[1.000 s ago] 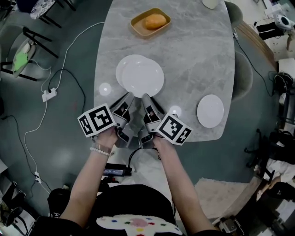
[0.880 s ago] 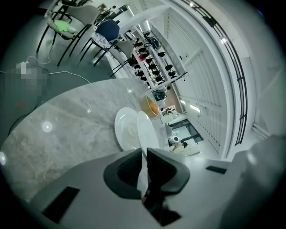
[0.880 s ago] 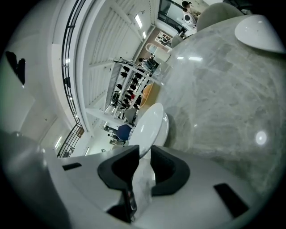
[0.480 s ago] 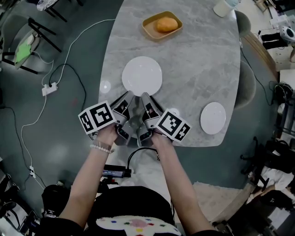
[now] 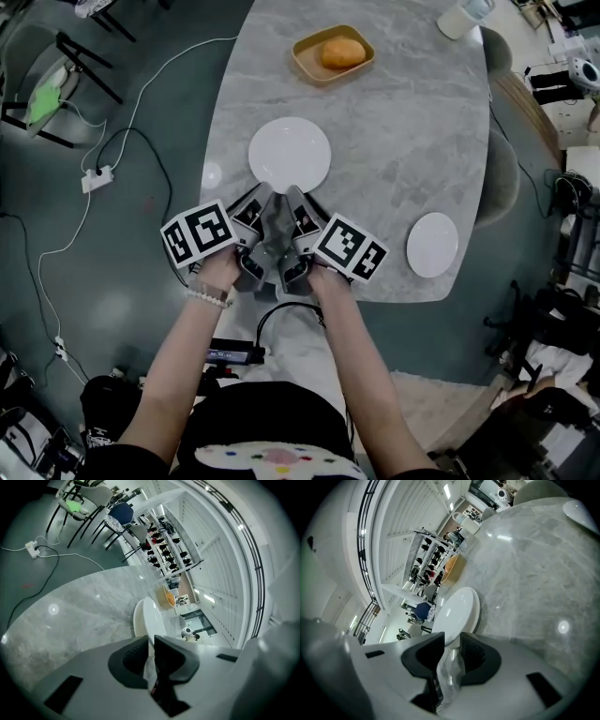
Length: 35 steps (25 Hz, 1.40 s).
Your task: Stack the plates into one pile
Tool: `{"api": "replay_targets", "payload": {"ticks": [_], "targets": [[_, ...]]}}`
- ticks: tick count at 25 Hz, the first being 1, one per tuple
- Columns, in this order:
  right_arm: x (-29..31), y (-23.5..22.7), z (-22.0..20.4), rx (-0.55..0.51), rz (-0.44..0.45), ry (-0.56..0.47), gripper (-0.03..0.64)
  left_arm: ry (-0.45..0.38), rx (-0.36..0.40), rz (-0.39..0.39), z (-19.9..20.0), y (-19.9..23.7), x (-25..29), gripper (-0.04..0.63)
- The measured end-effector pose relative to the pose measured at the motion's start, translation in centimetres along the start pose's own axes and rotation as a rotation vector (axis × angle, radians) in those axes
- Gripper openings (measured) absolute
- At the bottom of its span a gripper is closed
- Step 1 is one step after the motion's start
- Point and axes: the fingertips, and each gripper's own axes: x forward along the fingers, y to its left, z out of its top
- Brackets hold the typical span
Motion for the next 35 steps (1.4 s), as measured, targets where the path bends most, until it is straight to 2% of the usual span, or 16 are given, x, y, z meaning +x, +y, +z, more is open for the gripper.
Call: {"api": "replay_targets", "payload": {"ticks": [5,11,21,23,25,29,35], "targets": [[0.0,0.0,-0.1,-0.030,-0.005,0.021,0.106,0.011,-0.005,0.013,-0.2,0.4,0.2,0.046],[-0.3,0.4,-0.4,-0.033,0.022,0.043,0.140,0.022,0.006,0.041,-0.2,0.9,0.5,0.044],[-0.8,1.5,-1.5,-0.138,0.026,0.076,0.164,0.100,0.102,0.103,-0.4,1.8,0.7,0.059],[-1.3,1.2,-1.3,-0.167,0.009,0.062,0.164,0.110,0.108,0.089,-0.5,1.6,0.7,0.114],[-1.9,1.1,-0.9,-0.181,0.001,0.039,0.164,0.116,0.102,0.071,-0.6,1.2,0.6,0.140],[-3.4,1.2,-0.1,-0.202,-0.008,-0.029,0.163,0.116,0.126,0.058,-0.4,0.7,-0.3,0.143],[-6.1,1.7,1.5,-0.285,-0.024,-0.127,0.163,0.148,0.237,0.005,-0.9,-1.8,-1.2,0.141]]}}
